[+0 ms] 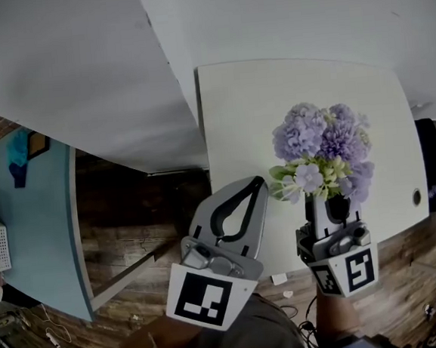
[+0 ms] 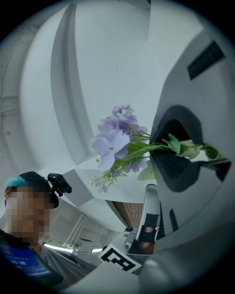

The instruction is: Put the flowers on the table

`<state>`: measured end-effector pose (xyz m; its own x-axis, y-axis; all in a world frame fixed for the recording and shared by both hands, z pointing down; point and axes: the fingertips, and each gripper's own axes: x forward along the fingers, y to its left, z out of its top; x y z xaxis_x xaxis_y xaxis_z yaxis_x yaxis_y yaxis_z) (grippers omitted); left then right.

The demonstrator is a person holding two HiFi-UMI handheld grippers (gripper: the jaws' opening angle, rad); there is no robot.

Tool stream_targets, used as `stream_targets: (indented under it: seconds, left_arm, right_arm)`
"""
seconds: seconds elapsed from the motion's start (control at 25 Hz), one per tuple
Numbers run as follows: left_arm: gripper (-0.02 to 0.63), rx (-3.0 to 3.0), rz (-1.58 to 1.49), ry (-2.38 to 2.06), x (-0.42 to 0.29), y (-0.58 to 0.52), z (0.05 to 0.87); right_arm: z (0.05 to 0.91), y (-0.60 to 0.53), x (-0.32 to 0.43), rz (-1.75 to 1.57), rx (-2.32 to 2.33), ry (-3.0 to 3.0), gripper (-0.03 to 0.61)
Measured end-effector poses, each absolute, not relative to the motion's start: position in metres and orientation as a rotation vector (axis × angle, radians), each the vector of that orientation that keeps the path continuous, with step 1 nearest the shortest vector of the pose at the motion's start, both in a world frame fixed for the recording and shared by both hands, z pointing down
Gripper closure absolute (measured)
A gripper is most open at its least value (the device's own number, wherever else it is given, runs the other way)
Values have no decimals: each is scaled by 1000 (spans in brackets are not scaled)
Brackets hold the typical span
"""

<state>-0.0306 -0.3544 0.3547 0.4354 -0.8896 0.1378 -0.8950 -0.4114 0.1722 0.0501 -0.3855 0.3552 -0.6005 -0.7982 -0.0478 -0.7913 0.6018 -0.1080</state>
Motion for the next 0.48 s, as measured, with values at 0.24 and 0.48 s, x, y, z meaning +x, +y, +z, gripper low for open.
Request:
stream_targets:
  seconds: [0.24,0.48]
  left_arm:
    - [606,2447,53,-1568,-41,-339,366]
    - [606,2431,56,-1568,-43,-337,372]
  right_arm:
    - [375,-368,37,-89,-1342,2764,554]
    - [375,-361,31,-35,-1311,2785,551]
